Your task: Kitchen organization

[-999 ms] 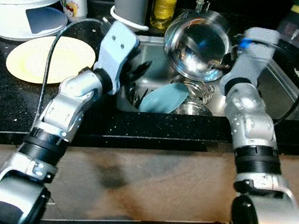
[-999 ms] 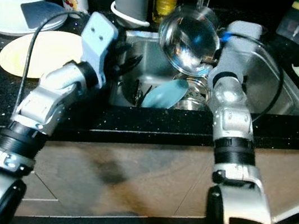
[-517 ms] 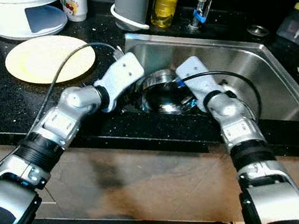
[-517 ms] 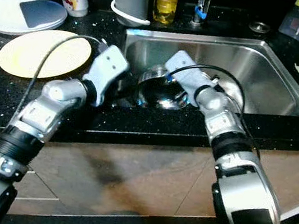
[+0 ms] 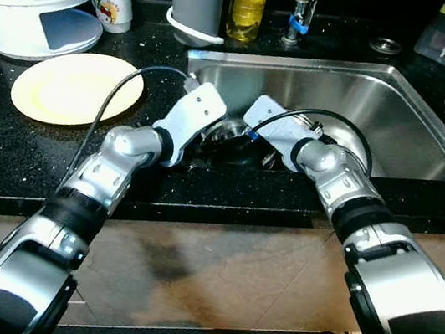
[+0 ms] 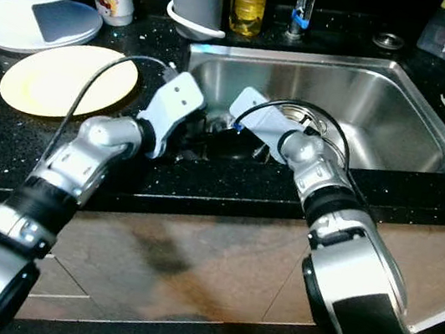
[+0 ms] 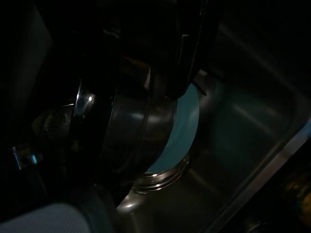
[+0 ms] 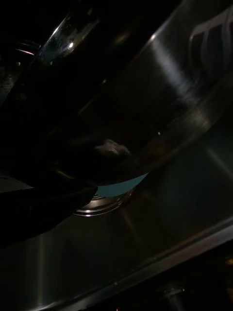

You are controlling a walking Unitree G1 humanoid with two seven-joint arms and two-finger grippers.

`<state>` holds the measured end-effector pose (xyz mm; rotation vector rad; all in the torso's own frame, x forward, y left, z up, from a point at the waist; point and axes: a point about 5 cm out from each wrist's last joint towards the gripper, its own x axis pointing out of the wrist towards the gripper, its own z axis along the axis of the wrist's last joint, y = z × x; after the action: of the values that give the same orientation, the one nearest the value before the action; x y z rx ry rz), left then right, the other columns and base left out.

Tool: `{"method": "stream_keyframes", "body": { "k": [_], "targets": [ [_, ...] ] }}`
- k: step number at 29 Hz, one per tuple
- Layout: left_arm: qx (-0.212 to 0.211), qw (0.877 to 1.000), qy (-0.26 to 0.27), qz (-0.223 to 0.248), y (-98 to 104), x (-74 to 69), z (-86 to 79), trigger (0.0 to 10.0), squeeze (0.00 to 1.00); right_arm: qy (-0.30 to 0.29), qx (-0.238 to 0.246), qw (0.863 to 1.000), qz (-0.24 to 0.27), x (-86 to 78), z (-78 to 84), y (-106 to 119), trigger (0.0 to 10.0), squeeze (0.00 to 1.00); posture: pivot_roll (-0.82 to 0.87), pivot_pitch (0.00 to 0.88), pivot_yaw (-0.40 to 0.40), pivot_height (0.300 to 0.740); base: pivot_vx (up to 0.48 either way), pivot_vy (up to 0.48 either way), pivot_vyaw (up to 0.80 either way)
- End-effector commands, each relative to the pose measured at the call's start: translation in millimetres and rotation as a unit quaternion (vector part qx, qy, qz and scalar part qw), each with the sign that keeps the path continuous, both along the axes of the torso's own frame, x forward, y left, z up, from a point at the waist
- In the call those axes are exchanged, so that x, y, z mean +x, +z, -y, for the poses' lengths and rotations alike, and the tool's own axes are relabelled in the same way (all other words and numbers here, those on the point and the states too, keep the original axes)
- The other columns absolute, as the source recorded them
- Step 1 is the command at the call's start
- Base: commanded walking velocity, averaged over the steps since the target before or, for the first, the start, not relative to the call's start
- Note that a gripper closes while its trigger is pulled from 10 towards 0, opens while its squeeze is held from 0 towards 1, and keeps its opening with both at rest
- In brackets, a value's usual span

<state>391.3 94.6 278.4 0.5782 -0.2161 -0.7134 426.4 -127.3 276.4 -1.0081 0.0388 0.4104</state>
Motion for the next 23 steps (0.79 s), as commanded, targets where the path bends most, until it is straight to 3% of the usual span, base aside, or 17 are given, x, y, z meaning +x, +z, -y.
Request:
{"method": "stream_keyframes", "body": {
  "k": [1, 8, 9, 10, 12, 13, 14, 16, 17, 23],
  "targets": [
    [0.007, 1.000, 0.006, -0.006, -4.0, 3.0, -2.4, 10.0, 0.00, 0.035, -0.031, 0.999, -0.023, -1.9, -10.0, -8.0, 10.0, 0.00, -0.03, 0.255, 0.041, 0.740, 0.000, 0.000, 0.00],
    [0.002, 1.000, 0.004, -0.004, -1.8, 5.0, -0.4, 10.0, 0.00, 0.031, -0.033, 0.999, -0.025, -1.6, -7.7, -7.6, 10.0, 0.02, -0.03, 0.253, 0.041, 0.740, 0.000, 0.000, 0.00],
    [0.002, 1.000, 0.004, -0.003, -1.4, 5.5, -0.3, 10.0, 0.00, 0.030, -0.036, 0.999, -0.025, -1.5, -6.9, -7.7, 10.0, 0.40, -0.03, 0.253, 0.041, 0.740, 0.000, 0.000, 0.00],
    [0.001, 1.000, 0.005, -0.002, -0.8, 6.3, -0.8, 10.0, 0.00, 0.028, -0.036, 0.999, -0.027, -1.5, -6.1, -8.1, 10.0, 1.00, -0.03, 0.252, 0.040, 0.740, 0.000, 0.000, 0.00],
    [-0.003, 1.000, 0.009, 0.003, 1.6, 7.2, -4.0, 10.0, 0.00, 0.026, -0.038, 0.999, -0.028, -1.4, -4.7, -9.0, 10.0, 1.00, -0.03, 0.251, 0.038, 0.740, 0.000, 0.000, 0.00],
    [-0.004, 1.000, 0.011, 0.004, 2.3, 7.3, -5.0, 10.0, 0.00, 0.025, -0.038, 0.999, -0.028, -1.4, -4.5, -9.3, 10.0, 0.80, -0.03, 0.251, 0.038, 0.740, 0.000, 0.000, 0.00],
    [-0.008, 1.000, 0.014, 0.003, 3.2, 7.6, -7.0, 10.0, 0.00, 0.025, -0.037, 0.999, -0.030, -1.5, -4.3, -10.4, 10.0, 0.06, -0.03, 0.251, 0.033, 0.740, 0.000, 0.000, 0.00],
    [-0.010, 1.000, 0.016, 0.003, 3.8, 7.8, -8.3, 10.0, 0.00, 0.025, -0.037, 0.999, -0.031, -1.5, -4.1, -11.1, 10.0, 0.06, -0.03, 0.251, 0.033, 0.740, 0.000, 0.000, 0.00],
    [-0.018, 1.000, 0.019, 0.000, 4.9, 7.8, -10.6, 10.0, 0.00, 0.025, -0.034, 0.999, -0.033, -1.6, -4.1, -12.3, 10.0, 0.00, -0.03, 0.251, 0.033, 0.740, 0.000, 0.000, 0.00],
    [-0.094, 0.992, 0.078, -0.013, 21.5, 7.9, -41.4, 10.0, 0.00, 0.021, -0.004, 0.999, -0.034, -1.6, -3.8, -13.9, 10.0, 0.00, -0.03, 0.244, 0.033, 0.740, 0.000, 0.000, 0.00]
  ]
}}
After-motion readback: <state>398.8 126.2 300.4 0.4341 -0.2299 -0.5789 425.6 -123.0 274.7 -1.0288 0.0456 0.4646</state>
